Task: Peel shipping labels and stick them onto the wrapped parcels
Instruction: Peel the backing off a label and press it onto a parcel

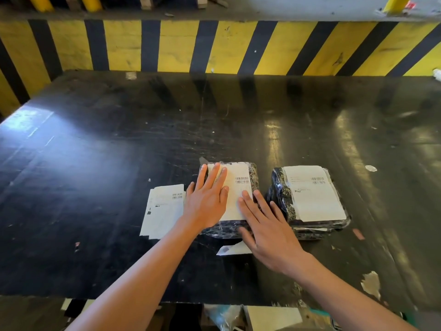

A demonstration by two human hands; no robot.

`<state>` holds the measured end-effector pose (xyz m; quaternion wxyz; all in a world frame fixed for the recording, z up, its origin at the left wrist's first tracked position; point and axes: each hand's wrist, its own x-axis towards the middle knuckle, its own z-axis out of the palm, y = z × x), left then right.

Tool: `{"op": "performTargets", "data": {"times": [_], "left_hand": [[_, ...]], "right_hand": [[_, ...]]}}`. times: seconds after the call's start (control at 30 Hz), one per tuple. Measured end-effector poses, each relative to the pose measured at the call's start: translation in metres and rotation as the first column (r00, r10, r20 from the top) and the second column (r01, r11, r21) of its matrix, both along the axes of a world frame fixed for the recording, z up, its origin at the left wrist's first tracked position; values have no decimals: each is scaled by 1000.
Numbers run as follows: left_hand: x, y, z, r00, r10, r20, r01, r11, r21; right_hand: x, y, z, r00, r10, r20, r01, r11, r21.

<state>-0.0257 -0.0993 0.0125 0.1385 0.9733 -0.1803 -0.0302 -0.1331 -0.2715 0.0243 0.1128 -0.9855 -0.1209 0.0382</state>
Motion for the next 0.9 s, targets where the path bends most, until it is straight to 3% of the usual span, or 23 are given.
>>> {"op": "performTargets", "data": {"times": [0.13,0.3,0.37,0.47,0.57,0.83,0.9], "left_hand": [[0,0,-1,1000,4,2,-4,1000,2],[0,-2,1,1000,2,-18,-2,1000,14],[1,-4,6,1000,-7,-8,7,1000,27],[1,-10,15,993,-97,69,91,993,82],[-1,-14,16,989,-141,53,135,986,98],[-17,22,16,997,57,58,-60,997,49],[-20,17,20,997,42,62,-44,999,30]], "right_hand": [[-14,-18,-11,993,94,75,-95,995,1],[-9,-27,-5,963,-14,270,-81,937,339],[6,-19,3,960,-67,272,-45,921,387],[32,-7,2,983,-87,162,29,944,330],[40,0,-7,992,-101,74,82,970,230],[37,-1,-14,991,-120,64,107,979,172],[37,1,-14,990,-126,68,112,977,182]]}}
